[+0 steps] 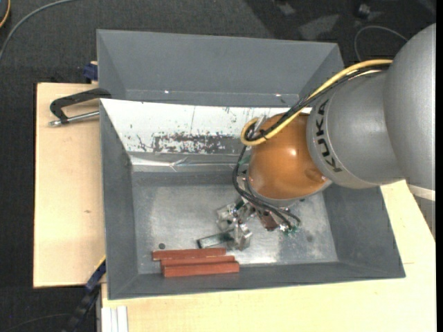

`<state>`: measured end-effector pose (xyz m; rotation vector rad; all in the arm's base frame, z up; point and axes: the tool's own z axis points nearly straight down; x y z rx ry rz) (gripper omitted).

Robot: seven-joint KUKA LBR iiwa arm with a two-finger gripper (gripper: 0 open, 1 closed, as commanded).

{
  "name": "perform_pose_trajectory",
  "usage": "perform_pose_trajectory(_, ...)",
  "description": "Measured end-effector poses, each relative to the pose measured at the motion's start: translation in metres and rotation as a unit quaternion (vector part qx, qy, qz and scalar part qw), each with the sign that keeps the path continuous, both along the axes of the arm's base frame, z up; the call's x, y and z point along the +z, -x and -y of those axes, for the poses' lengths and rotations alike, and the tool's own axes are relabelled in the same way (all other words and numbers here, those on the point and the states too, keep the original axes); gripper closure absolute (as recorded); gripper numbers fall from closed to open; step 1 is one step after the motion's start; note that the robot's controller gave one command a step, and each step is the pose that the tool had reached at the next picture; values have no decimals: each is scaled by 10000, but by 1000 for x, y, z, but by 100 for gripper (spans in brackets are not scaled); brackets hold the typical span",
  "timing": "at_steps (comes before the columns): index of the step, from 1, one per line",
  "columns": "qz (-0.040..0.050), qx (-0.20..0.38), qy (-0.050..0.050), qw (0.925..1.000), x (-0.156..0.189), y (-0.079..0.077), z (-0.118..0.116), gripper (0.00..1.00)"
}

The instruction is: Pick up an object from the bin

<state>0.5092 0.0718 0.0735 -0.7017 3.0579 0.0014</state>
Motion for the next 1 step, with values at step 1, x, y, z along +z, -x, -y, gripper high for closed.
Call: perform_pose_trajectory(1, 56, 410, -4, 9991, 142, -12, -9, 100)
